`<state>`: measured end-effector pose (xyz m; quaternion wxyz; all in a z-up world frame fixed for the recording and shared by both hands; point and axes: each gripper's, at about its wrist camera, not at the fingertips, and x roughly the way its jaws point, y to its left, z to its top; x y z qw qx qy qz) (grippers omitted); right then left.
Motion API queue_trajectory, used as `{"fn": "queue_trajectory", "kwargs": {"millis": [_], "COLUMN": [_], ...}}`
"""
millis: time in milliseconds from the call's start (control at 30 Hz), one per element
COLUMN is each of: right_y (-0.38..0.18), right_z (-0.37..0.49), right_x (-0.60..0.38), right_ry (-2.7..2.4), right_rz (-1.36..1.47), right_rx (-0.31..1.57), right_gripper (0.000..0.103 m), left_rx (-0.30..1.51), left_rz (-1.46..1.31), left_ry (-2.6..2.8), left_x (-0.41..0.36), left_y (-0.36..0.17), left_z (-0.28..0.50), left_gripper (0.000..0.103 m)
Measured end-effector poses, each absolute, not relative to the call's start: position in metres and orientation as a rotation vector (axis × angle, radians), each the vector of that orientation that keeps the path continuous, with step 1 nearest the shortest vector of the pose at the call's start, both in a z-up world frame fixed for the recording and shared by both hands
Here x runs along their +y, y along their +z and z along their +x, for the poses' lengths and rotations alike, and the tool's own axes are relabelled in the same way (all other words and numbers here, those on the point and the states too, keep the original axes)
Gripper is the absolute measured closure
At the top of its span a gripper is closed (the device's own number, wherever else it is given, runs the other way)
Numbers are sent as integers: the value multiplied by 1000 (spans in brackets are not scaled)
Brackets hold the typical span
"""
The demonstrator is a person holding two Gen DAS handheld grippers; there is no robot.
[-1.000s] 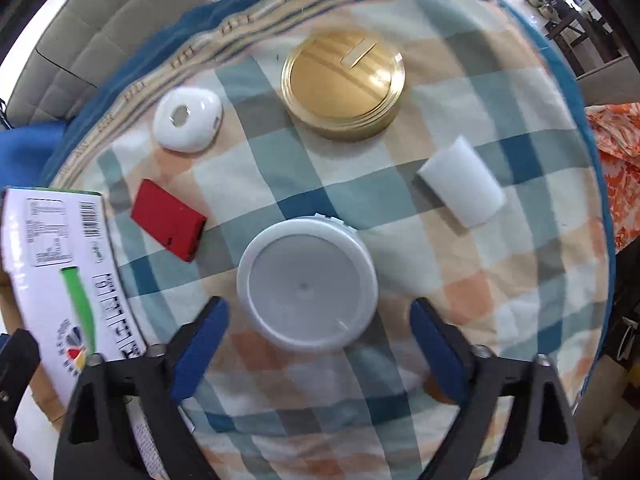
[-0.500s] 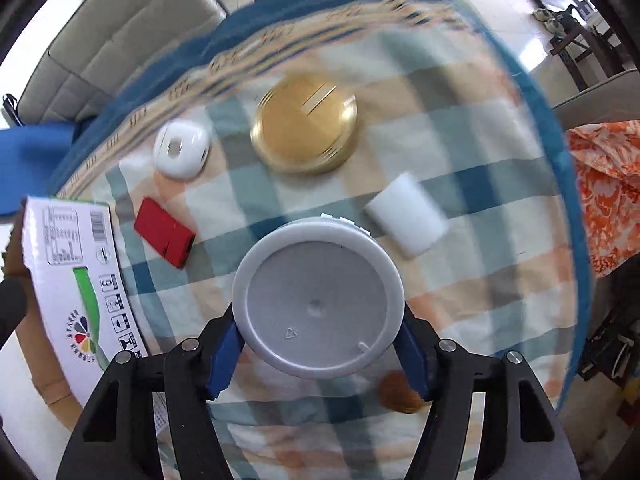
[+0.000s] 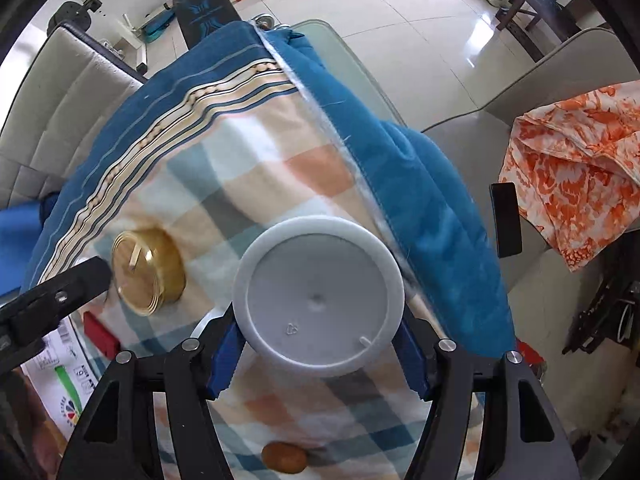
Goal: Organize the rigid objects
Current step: 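Grasp the white round lid with the right tool while the left tool grasps the gold tin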
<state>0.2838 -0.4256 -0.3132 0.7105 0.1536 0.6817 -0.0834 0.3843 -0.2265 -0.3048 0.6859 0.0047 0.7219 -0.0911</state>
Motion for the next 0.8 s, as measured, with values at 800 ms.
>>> {"fn": "queue_trajectory", "kwargs": {"millis": [800], "right_y": [-305], "right_z": [297], "right_x": [-415], "right_ry": [-144], "right_rz": [318], "right_rx": [1538], "right_gripper": [34], "left_rx": [1580], "left_rz": [82], "left_ry": [-188], "left_x": [-243], "left_y": [-295], "left_z": [379], "left_gripper": [42]}}
